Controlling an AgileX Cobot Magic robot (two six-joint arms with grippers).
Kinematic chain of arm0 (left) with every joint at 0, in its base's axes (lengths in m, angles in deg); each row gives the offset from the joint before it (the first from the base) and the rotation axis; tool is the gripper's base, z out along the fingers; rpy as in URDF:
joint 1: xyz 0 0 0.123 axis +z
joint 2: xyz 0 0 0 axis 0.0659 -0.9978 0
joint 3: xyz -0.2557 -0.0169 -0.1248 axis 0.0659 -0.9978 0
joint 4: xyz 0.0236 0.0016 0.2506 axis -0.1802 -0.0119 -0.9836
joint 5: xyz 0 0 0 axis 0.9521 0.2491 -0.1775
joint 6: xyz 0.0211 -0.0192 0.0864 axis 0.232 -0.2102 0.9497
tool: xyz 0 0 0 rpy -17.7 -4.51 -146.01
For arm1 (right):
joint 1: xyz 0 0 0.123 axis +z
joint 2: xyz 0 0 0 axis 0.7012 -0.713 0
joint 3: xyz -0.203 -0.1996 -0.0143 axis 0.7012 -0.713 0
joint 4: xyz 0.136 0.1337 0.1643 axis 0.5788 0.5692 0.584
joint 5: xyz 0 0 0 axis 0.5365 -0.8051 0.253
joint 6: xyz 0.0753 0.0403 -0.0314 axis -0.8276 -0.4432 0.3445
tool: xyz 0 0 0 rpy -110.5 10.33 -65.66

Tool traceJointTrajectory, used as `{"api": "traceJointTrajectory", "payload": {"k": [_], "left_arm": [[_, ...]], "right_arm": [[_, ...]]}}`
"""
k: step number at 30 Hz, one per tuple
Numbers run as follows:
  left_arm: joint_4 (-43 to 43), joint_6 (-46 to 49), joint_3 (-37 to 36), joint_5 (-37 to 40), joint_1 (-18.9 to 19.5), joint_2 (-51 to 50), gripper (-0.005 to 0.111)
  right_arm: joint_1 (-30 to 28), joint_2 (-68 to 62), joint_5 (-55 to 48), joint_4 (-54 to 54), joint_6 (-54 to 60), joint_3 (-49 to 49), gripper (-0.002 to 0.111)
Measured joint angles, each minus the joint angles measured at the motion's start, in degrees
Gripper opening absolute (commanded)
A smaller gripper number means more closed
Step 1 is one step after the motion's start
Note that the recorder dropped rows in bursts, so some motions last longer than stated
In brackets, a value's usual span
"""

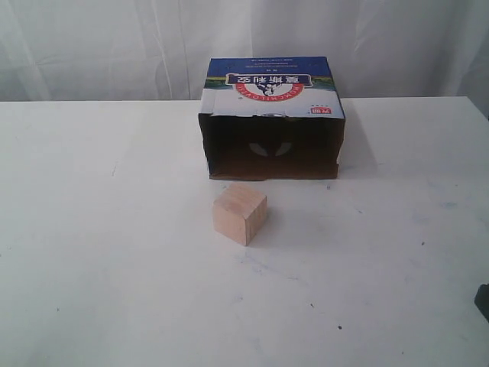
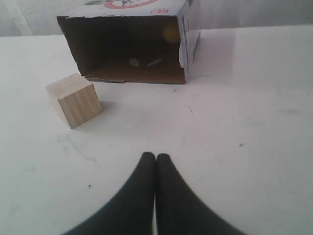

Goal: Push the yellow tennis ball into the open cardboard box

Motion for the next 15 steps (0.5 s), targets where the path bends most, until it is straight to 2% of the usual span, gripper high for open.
{"api": "traceJointTrajectory", "payload": {"k": [5,15], "left_arm": [[0.00,0.00,0.00,0.00,0.00,0.00,0.000],[0.00,0.00,0.00,0.00,0.00,0.00,0.000]], "right_arm": [[0.00,2.60,0.38,3.43,11.31,0.00,0.000],[0.00,3.86,0.63,4.89,14.65,0.00,0.000]]}}
